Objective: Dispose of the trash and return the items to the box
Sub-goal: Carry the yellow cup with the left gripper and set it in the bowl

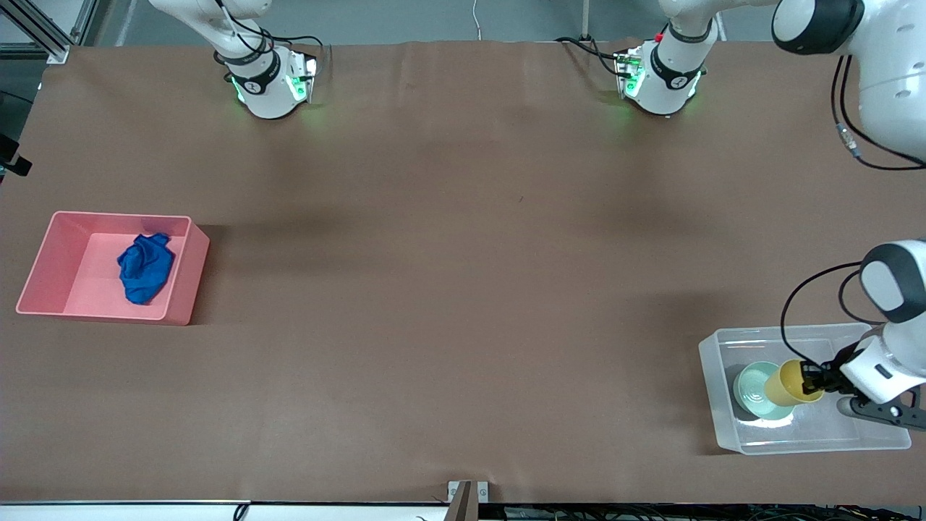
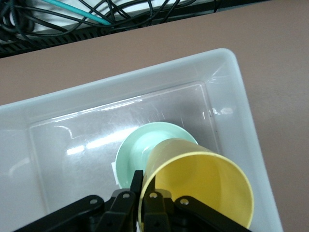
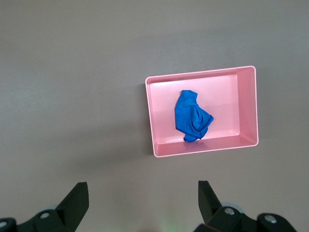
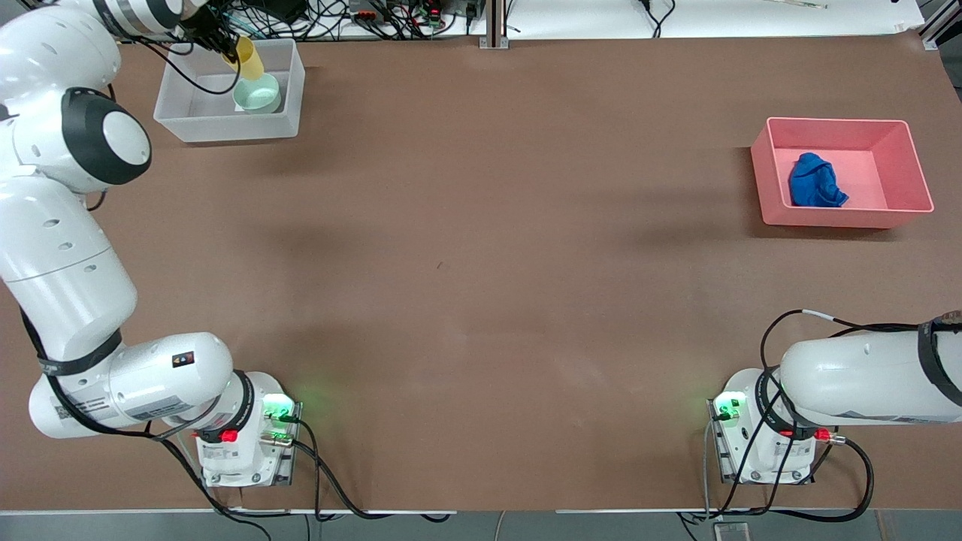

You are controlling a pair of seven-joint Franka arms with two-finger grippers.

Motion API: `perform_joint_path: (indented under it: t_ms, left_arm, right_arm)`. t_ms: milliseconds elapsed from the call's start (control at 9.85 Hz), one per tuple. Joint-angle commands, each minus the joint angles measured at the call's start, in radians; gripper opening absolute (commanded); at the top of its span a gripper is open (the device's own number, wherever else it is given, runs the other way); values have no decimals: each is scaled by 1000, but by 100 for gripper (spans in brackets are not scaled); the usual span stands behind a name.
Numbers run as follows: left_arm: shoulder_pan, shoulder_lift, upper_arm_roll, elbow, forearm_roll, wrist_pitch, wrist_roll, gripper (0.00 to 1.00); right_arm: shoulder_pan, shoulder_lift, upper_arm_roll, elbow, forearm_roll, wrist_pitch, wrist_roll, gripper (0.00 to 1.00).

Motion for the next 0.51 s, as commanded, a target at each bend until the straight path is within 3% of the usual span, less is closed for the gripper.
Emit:
perform_joint_path:
  t_ms: [0, 203, 305, 406]
  left_arm:
    - [-12, 82, 31, 30, 19, 39, -6, 0]
    - [-10, 108, 34, 9, 18, 83, -20, 3]
    - [-12, 102, 34, 6, 15, 83, -35, 10]
    - [-15, 95, 33, 6, 15, 80, -58, 31]
  right_arm:
    - [-4, -13, 6, -9, -13, -1, 0, 100]
    - [-4, -13, 6, -11, -13, -1, 0, 100]
    - [-4, -13, 6, -11, -13, -1, 0, 100]
    - [-4, -13, 5, -11, -13, -1, -9, 100]
